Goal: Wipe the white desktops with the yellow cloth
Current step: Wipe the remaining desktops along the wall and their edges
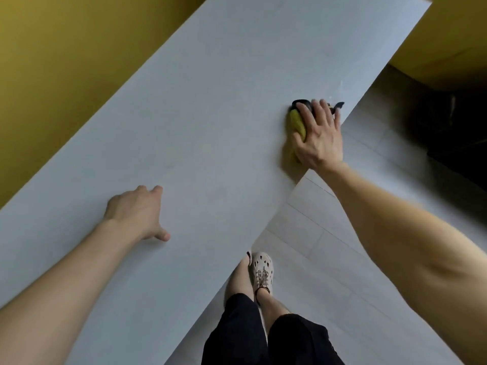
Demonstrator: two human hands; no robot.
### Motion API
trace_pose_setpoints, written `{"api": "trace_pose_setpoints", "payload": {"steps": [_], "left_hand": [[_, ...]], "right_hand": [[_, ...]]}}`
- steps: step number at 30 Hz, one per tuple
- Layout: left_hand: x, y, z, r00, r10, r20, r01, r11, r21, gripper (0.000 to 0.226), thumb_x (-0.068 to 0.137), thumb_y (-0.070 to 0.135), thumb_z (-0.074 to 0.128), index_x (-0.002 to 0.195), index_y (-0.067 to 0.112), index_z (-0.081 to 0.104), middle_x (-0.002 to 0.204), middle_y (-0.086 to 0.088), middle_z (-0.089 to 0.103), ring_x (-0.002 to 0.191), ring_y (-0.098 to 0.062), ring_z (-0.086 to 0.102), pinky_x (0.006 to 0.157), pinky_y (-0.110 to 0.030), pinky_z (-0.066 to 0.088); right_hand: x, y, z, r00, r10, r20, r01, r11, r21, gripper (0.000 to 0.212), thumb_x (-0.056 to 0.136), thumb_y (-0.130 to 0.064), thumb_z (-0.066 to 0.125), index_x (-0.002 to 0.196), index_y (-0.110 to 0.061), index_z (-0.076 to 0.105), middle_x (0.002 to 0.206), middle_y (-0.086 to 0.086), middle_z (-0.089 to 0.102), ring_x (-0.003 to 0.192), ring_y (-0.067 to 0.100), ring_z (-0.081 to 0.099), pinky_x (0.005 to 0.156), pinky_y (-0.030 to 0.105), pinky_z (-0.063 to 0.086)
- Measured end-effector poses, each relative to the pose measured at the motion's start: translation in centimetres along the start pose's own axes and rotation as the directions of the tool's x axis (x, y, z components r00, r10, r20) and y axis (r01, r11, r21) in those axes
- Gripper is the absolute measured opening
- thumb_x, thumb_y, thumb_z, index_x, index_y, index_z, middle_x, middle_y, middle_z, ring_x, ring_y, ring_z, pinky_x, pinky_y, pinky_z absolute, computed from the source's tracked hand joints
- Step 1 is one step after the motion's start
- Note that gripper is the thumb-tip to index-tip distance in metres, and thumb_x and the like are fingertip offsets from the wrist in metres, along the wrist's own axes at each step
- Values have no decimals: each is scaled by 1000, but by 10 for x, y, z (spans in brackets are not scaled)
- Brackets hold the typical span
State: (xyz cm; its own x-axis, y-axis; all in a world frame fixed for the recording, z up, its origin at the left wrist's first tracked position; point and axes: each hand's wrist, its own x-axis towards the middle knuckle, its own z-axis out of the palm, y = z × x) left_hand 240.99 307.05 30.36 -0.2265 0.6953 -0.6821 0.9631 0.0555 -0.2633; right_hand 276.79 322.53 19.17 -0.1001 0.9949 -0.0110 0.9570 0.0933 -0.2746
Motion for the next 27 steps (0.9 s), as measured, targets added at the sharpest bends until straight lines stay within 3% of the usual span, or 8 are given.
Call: {"api": "trace_pose_setpoints", "payload": {"steps": [2,4,6,11,16,21,23,27], "left_hand": [[13,-3,-24,997,48,-55,-47,999,23,95,66,77,88,137,26,52,127,-2,59,122,-28,64,93,-40,55],[30,1,-44,992,40,-123,-45,998,-36,105,64,76,91,146,25,47,136,-5,54,129,-31,57,96,-45,54],[50,7,-63,989,33,-143,-45,996,-77,123,59,73,95,156,24,36,148,-10,45,140,-35,46,101,-50,52],[104,4,-84,997,-32,-67,21,987,-162,164,50,70,100,168,27,-5,175,-23,-1,163,-46,4,117,-65,42],[153,-9,-79,986,23,-166,-72,954,-292,158,56,86,86,171,31,-6,179,-15,-11,167,-35,-10,129,-65,19],[186,11,-42,812,-30,-583,-246,888,-388,84,95,77,49,167,38,33,179,-16,14,167,-32,8,129,-69,9],[188,17,-29,740,-81,-668,-264,879,-398,71,101,64,46,166,36,39,178,-16,20,166,-36,14,129,-69,9],[189,15,-21,655,-82,-752,-284,895,-345,56,112,50,38,167,38,38,179,-13,21,167,-32,16,130,-65,12]], "right_hand": [[-20,-31,8,999,-47,-26,47,999,2,78,94,-50,53,166,-28,36,173,14,34,164,35,23,134,60,6],[-70,-75,18,954,-297,40,296,955,24,79,95,-48,59,167,-24,38,173,17,34,164,38,23,132,64,11],[-120,-109,23,848,-509,148,503,861,75,77,99,-48,57,169,-25,36,176,16,29,167,36,17,133,64,10],[-85,-83,22,655,-712,252,707,695,127,77,101,-49,60,171,-31,32,178,8,26,168,28,12,135,61,5],[34,-43,14,933,-347,94,348,937,3,75,99,-48,59,168,-32,37,175,3,34,167,27,18,132,62,13],[8,-93,24,980,-198,9,198,979,-48,81,95,-44,62,169,-23,36,176,15,29,166,36,17,133,62,12],[-32,-128,29,886,-444,136,442,896,45,76,100,-42,62,169,-20,38,176,20,27,167,39,14,131,65,14],[-22,-131,26,496,-798,342,790,578,203,69,105,-47,48,169,-23,38,179,16,21,168,34,9,133,63,10]]}}
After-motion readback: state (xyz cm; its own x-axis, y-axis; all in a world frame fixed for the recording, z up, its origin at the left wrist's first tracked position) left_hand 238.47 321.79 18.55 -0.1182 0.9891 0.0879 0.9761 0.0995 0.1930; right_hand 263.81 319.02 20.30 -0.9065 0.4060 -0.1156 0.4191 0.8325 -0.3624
